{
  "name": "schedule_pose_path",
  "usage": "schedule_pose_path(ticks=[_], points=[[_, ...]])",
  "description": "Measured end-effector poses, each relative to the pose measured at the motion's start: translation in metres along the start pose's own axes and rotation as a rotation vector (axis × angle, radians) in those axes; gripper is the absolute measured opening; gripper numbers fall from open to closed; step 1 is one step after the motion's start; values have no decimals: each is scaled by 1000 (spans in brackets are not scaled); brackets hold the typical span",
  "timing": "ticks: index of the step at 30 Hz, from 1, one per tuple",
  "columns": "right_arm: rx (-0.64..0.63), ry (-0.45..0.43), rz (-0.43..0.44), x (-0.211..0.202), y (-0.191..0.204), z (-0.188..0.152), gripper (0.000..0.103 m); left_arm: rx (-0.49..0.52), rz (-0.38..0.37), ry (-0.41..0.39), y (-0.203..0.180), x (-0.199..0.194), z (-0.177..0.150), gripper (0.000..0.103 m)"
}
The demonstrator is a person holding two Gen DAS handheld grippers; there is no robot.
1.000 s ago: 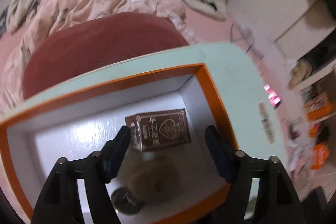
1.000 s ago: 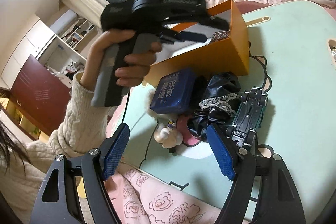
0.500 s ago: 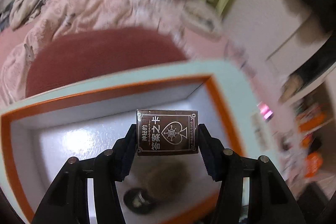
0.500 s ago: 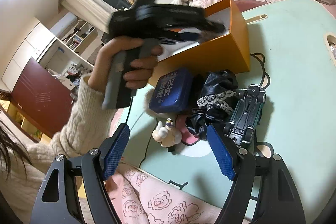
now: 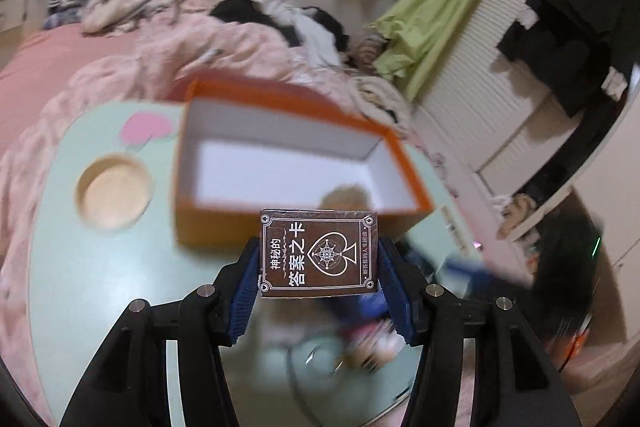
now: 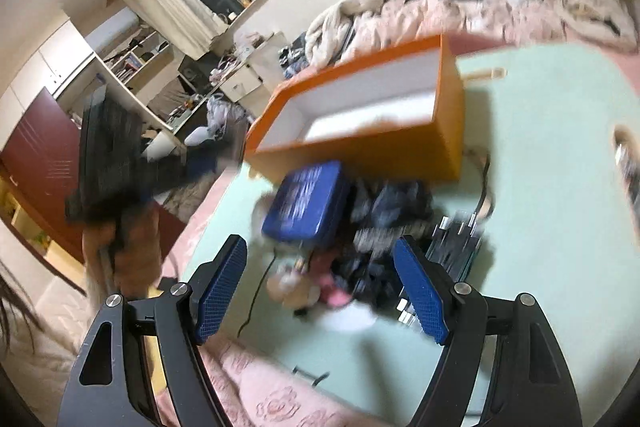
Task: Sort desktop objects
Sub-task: 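Lift the brown card out with the left tool while the right tool reaches for the brown pompom, then carry the brown fluffy pompom out with the right tool onto the table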
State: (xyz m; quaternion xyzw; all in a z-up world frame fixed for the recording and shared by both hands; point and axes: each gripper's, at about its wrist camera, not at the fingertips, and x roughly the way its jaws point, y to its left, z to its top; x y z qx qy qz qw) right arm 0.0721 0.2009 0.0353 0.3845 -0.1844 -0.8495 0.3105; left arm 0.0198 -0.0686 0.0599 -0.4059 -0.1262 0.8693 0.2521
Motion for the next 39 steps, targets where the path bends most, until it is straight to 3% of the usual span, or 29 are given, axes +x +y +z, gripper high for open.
schedule_pose_path(ticks=[2, 5, 6, 10, 12, 14, 16, 21, 25, 27, 28, 30, 33, 36, 39], points=[[-50, -3, -62, -3, 2, 18, 52, -24, 14, 2, 7, 0, -20, 55], [-112, 63, -193, 1, 1, 56, 31, -8, 64, 8, 10, 10, -38, 55], [-113, 94, -222, 4, -2, 72, 29, 5, 83, 16, 9, 15, -42, 55], [-50, 256, -173, 25, -10, 114, 29, -8, 77, 24, 11, 30, -55, 61], [-4, 376, -125, 49, -11, 130, 30, -24, 62, -13, 12, 29, -59, 76], [64, 456, -120, 71, -18, 139, 48, -38, 44, -25, 13, 29, -60, 80], [60, 518, -168, 91, -19, 140, 54, -47, 35, -32, 14, 29, -60, 81], [-70, 617, -358, 142, -10, 130, 54, -45, 20, -56, 15, 26, -64, 83], [-230, 626, -496, 155, 8, 119, 52, -44, 10, -63, 15, 26, -66, 85], [-318, 611, -539, 156, 15, 115, 38, -53, 2, -67, 16, 25, -68, 85], [-318, 616, -515, 155, 16, 115, 18, -62, -3, -70, 17, 24, -67, 85], [-262, 628, -455, 150, 12, 120, 13, -76, -15, -80, 19, 21, -67, 85], [-209, 528, -402, 128, 7, 137, 2, -87, -36, -112, 22, 14, -63, 85], [-180, 439, -313, 102, 12, 149, 1, -84, -56, -153, 24, 3, -55, 85], [-162, 439, -273, 84, 19, 153, 5, -89, -68, -173, 25, -3, -46, 85]])
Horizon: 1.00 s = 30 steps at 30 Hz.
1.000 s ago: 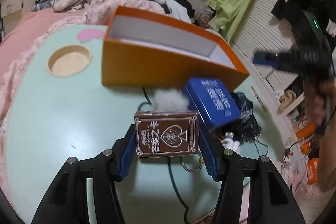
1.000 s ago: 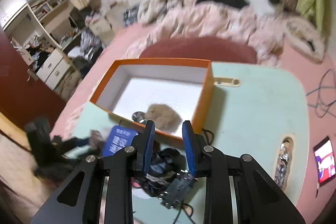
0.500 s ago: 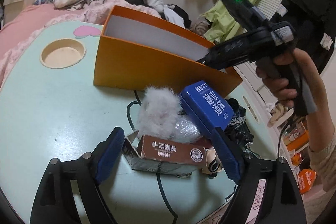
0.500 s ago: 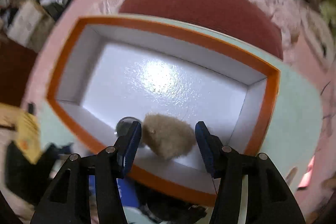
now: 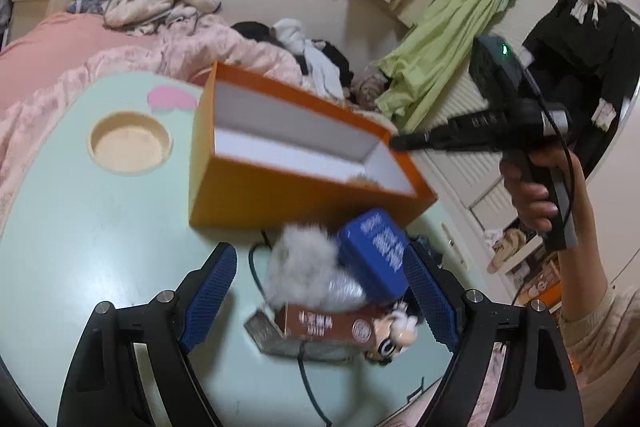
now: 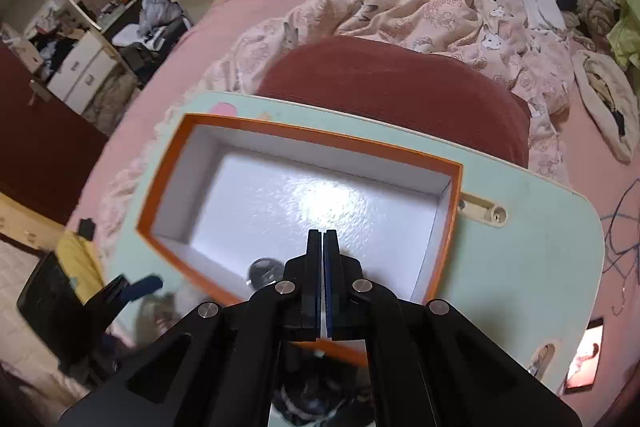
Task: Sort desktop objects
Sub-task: 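Carry the brown fluffy pompom out with the right tool onto the table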
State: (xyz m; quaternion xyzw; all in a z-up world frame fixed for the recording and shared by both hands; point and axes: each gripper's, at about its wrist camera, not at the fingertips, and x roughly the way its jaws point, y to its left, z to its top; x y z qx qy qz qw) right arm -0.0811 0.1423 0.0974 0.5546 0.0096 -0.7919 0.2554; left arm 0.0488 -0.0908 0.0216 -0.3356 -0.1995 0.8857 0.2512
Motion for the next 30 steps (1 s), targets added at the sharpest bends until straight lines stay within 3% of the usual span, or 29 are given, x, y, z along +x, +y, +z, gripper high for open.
schedule_pose_path(ticks=[2, 4, 9, 10, 13, 15, 19, 22, 26, 30], points=[[17, 97, 47, 14, 9, 4, 28, -13, -18, -17, 0, -3, 8, 85], [17, 179, 62, 27, 13, 6, 35, -25, -35, -32, 0, -5, 12, 85], [-15, 312, -68, 72, 15, 12, 37, -31, -63, -45, -4, -6, 17, 85], [-13, 321, -95, 82, 13, 12, 33, -24, -67, -41, -6, -7, 17, 85], [-37, 262, -215, 87, 14, 15, 32, 13, -58, -29, -10, -8, 20, 85], [-64, 269, -239, 95, 15, 11, 26, 34, -49, -26, -12, -11, 23, 85], [-78, 196, -255, 84, 15, 4, 25, 31, -54, -28, -14, -10, 29, 85], [-36, 127, -189, 69, 9, 4, 25, 32, -53, -30, -18, -8, 34, 85], [-5, -33, -71, 22, 7, 4, 25, 45, -34, -1, -23, 0, 43, 85], [-16, -177, 106, -35, 13, -12, 25, 46, -43, 129, -28, 22, 64, 85]])
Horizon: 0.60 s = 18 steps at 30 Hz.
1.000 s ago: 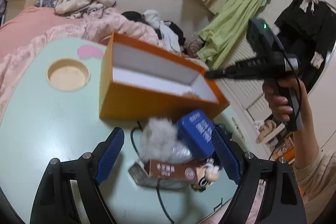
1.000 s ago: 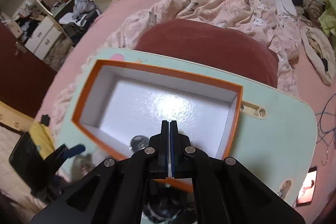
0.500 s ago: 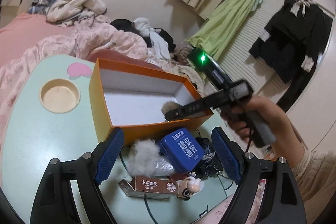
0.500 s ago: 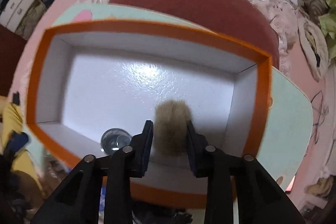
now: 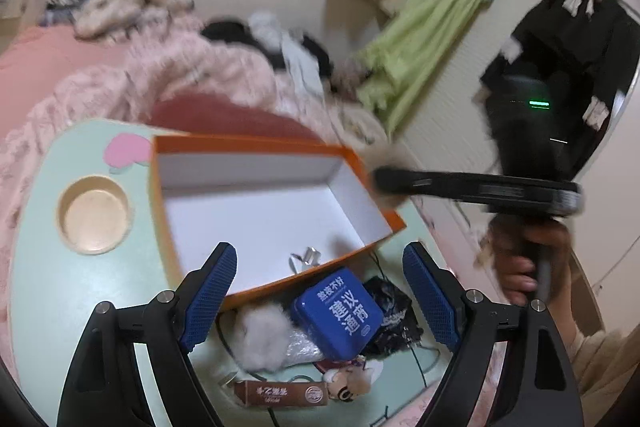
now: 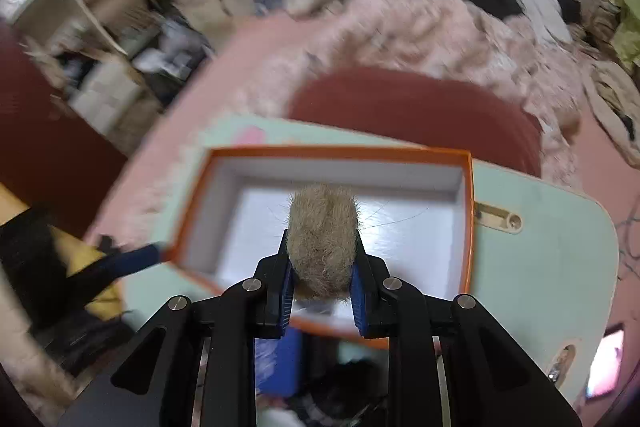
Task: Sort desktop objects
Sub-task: 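Carry the brown fluffy pompom out with the right tool onto the table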
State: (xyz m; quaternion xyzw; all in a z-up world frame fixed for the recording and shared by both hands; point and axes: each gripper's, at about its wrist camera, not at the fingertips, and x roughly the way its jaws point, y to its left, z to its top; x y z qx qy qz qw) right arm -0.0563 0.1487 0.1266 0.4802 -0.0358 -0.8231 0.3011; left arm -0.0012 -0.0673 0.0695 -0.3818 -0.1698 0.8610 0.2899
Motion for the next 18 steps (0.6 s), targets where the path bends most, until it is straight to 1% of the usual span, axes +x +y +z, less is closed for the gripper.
schedule_pose_path(ticks=[1, 3, 4, 5, 6, 7, 8, 9, 10, 12, 13, 14, 15, 16, 17, 18], points=[[0, -17, 27, -6, 3, -4, 25, -1, -1, 64, 0, 9, 10, 85], [11, -41, 105, -23, 3, -15, 25, -18, 3, 128, 0, 19, 22, 85], [20, -48, 127, -27, 1, -22, 25, -62, -5, 165, 3, 27, 33, 85], [27, -51, 135, -27, 4, -36, 25, -99, -21, 196, 6, 33, 39, 85], [33, -51, 141, -20, -7, -42, 25, -124, -40, 224, 7, 39, 43, 85], [46, -57, 138, -18, -9, -52, 26, -157, -58, 273, 10, 49, 51, 85], [60, -68, 127, -15, -11, -60, 27, -164, -55, 299, 9, 56, 52, 84], [68, -84, 123, -12, -12, -68, 27, -167, -40, 331, 8, 64, 54, 81], [84, -109, 138, -9, -15, -76, 27, -167, -15, 378, 8, 74, 55, 79], [130, -140, 186, -1, -28, -83, 28, -172, 21, 464, 9, 93, 51, 68], [149, -148, 201, -1, -33, -85, 31, -166, 42, 520, 8, 104, 48, 65], [173, -163, 218, 0, -35, -87, 37, -158, 63, 547, 8, 110, 44, 62], [185, -178, 231, 0, -37, -89, 40, -152, 90, 563, 10, 114, 41, 61], [192, -198, 239, -2, -36, -94, 47, -150, 105, 573, 11, 117, 38, 61], [192, -224, 241, -4, -36, -96, 53, -151, 106, 585, 10, 120, 36, 61], [188, -244, 236, -6, -36, -98, 56, -156, 104, 590, 10, 121, 35, 61]])
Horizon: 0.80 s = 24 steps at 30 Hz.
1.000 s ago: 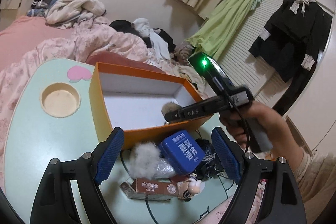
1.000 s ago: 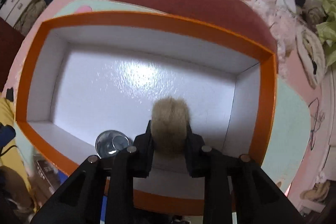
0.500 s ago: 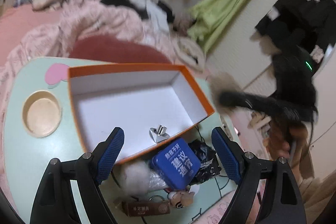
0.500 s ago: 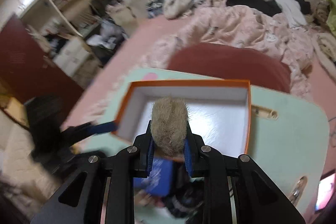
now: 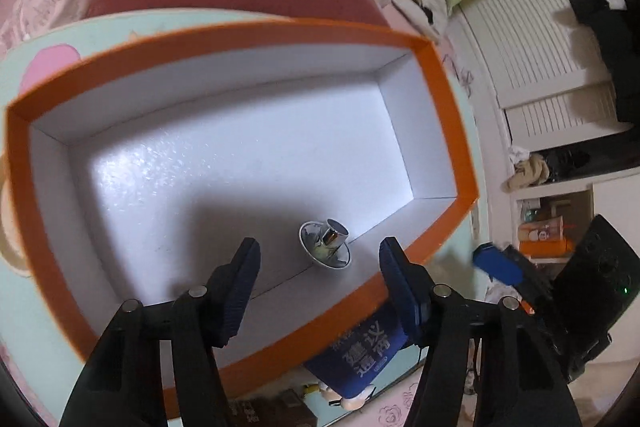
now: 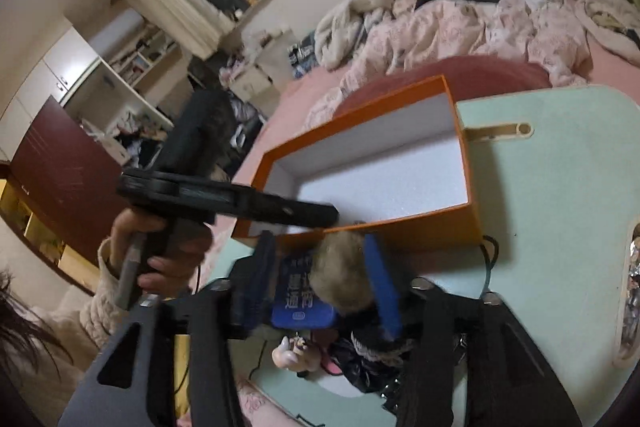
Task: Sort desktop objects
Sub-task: 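Carry the brown fluffy pompom out with the right tool onto the table, then grasp the small metal piece in the box with the left tool, lift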
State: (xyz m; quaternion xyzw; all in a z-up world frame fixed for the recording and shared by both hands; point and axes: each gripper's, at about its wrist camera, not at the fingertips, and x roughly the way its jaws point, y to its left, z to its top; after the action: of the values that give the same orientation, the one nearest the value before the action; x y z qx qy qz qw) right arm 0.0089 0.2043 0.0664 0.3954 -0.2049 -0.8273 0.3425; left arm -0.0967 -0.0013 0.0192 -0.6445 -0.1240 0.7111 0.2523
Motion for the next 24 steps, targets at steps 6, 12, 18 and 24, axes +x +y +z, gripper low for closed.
schedule_pose_path(ticks=[6, 12, 18, 24], points=[[-25, -8, -22, 2, -1, -10, 60, -15, -14, 54, -3, 18, 6, 36], [32, -7, -14, 8, -11, -16, 60, -16, -37, 69, -6, 21, 19, 27], [55, -36, -23, 2, -16, -20, 60, 23, -52, -19, -9, 11, 37, 27], [35, -77, -45, -10, -11, -25, 60, 134, -157, -225, -35, -49, 12, 27]])
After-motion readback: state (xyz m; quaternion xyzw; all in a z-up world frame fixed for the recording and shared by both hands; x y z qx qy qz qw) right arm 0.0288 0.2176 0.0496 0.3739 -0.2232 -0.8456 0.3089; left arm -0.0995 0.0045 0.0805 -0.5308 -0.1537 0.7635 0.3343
